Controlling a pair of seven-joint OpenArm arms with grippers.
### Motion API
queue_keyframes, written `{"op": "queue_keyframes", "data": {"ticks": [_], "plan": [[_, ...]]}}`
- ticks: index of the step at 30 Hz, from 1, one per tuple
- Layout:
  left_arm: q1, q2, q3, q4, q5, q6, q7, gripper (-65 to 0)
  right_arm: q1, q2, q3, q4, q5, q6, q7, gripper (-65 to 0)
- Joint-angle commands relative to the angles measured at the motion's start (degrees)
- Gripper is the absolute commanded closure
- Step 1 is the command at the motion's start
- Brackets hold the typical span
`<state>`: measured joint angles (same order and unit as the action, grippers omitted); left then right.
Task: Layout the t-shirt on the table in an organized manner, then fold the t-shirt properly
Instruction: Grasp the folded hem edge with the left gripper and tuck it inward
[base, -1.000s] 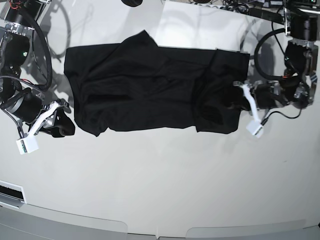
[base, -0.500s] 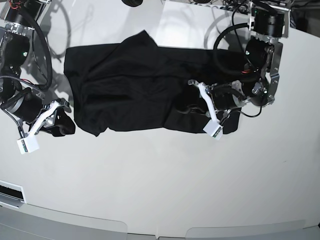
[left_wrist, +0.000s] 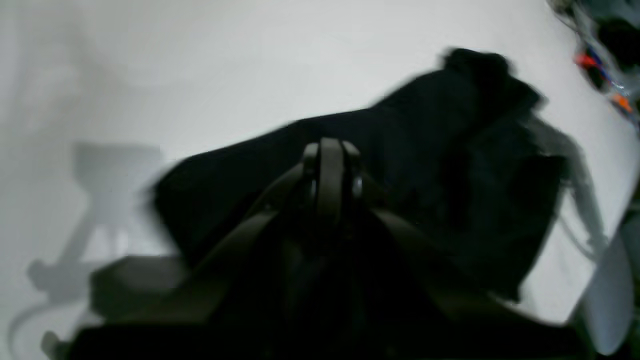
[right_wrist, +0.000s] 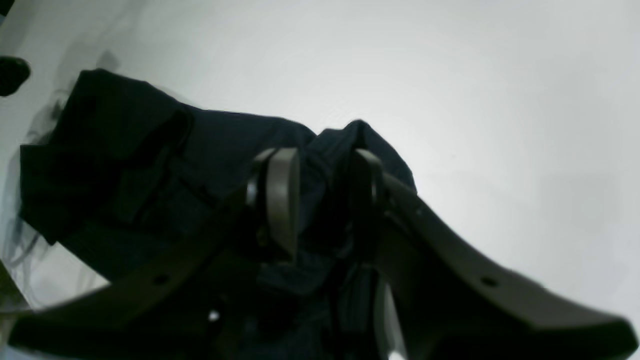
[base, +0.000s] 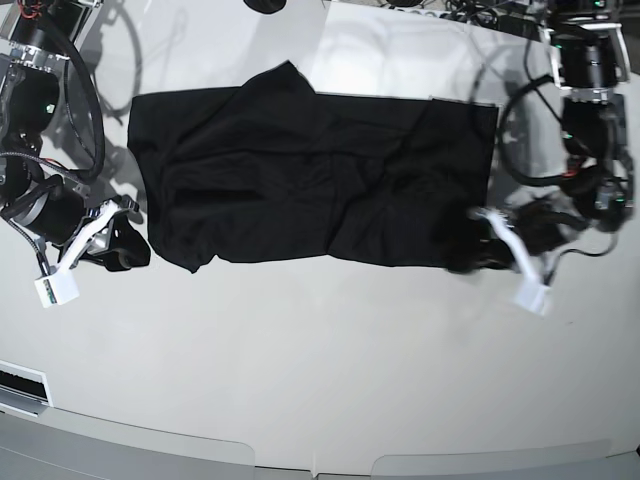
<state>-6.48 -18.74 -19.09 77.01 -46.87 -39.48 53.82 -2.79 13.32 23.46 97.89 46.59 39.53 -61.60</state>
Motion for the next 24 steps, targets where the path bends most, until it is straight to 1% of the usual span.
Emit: {"op": "queue_keyframes", "data": {"ticks": [1,2,4,6,7,8,9,10,12,13,14,15,17,18,19,20,24], "plan": [[0.1,-0.7,-0.3,0.9,0.2,-0.5,-0.8,0.0,0.9,0.8,0.3,1.1,1.5,0.5,1.7,-19.3],[0.9,-1.1,-0.4,0.9,1.4,1.4,-0.9,0.0,0.9,0.8,0.3,1.1,1.4,0.5,1.8,-19.3],[2.6,-1.3,-0.4,0.9,3.8,3.8,-1.0,0.0,0.7,0.8,0.3,1.1,1.4,0.5,1.8,-19.3],[4.4,-1.2,-0.3,0.9,5.0,7.3,-1.0,0.0,0.7,0.8,0.3,1.1,1.4,0.5,1.7,-19.3],[5.3,-1.3,-0.1,0.9,5.3,8.3,-1.0,0.0,0.6,0.8,0.3,1.1,1.4,0.5,1.8,-19.3],[6.1,-1.2,0.0,0.9,6.0,8.3,-1.0,0.0,0.6,0.8,0.3,1.1,1.4,0.5,1.8,-19.3],[6.9,-1.3,0.0,0.9,5.9,7.5,-0.9,0.0,0.6,0.8,0.3,1.1,1.3,0.5,1.7,-19.3],[7.6,-1.4,0.0,0.9,5.4,5.4,-0.9,0.0,0.6,0.8,0.3,1.1,1.1,0.5,1.7,-19.3],[8.9,-1.4,0.0,0.9,2.3,1.0,-0.7,0.0,0.6,0.8,0.3,1.1,1.0,0.5,1.8,-19.3],[9.5,-1.4,0.0,0.9,0.4,-0.5,0.0,0.0,0.6,0.8,0.3,1.1,1.0,0.5,1.8,-19.3],[9.7,-1.4,0.1,0.9,-1.5,-0.5,1.1,0.0,0.6,0.8,0.3,1.1,1.1,0.5,1.8,-19.3],[9.8,-1.5,0.1,0.9,-3.1,-0.5,2.7,-4.8,0.6,0.8,0.3,1.1,1.2,0.5,1.8,-19.3],[9.8,-1.7,0.0,0.9,-4.1,-0.5,4.4,-20.7,0.6,0.8,0.3,1.1,1.2,0.5,1.8,-19.3],[9.8,-2.0,0.1,1.0,-4.0,-0.5,4.3,-26.9,0.5,0.8,0.3,1.1,1.2,0.5,1.7,-19.3],[9.8,-2.3,0.0,1.0,-4.0,-0.5,4.2,-30.4,0.5,0.8,0.3,1.1,1.1,0.5,1.7,-19.3],[9.8,-2.4,0.0,1.0,-4.1,-0.5,4.0,-31.2,0.5,0.8,0.3,1.1,1.0,0.5,1.7,-19.3],[9.6,-2.2,1.2,1.0,-4.5,-0.5,4.1,-31.2,0.6,0.8,0.3,1.1,1.0,0.5,1.7,-19.3]]}}
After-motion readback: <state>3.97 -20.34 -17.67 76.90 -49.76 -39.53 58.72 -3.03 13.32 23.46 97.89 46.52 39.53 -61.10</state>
